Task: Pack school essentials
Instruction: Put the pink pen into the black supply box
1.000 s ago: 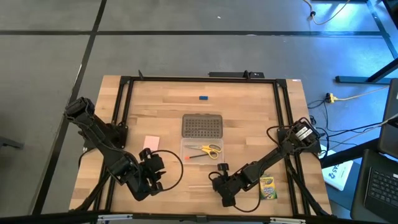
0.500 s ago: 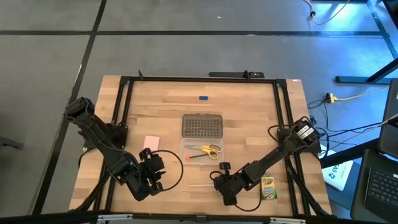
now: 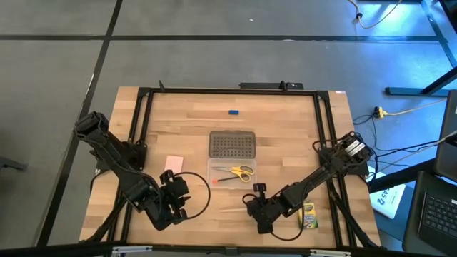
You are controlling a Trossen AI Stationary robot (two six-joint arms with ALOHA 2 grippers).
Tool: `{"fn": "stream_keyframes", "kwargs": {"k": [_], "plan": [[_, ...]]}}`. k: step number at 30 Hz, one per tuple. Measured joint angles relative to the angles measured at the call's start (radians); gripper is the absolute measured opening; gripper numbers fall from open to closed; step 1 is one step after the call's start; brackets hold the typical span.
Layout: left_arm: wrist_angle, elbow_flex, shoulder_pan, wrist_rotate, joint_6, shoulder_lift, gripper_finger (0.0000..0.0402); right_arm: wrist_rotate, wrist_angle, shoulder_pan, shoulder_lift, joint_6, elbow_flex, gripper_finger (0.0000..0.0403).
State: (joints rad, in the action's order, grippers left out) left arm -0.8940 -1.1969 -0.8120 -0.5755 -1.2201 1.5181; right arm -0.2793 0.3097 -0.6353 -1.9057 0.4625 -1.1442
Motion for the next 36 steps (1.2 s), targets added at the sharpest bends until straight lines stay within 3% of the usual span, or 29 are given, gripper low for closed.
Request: {"fn": "stream_keyframes", "kwargs": {"k": [13,21,31,36], "plan": [[0.006,0.0,0.0,0.0,0.0,0.0,0.0083,-0.014,0.004,0.014,0.019,-0.002,-0.002,0.0026],[0.01,0.0,0.0,0.0,0.0,0.0,0.0083,-0.034,0.02,0.041,0.107,-0.057,-0.003,0.0026],[0.017,0.0,0.0,-0.012,0.0,0.0,0.0083,-0.079,0.067,0.133,0.15,-0.157,-0.002,0.0026],[0.017,0.0,0.0,-0.018,0.0,0.0,0.0083,-0.079,0.101,0.185,0.148,-0.13,0.006,0.0026]]}}
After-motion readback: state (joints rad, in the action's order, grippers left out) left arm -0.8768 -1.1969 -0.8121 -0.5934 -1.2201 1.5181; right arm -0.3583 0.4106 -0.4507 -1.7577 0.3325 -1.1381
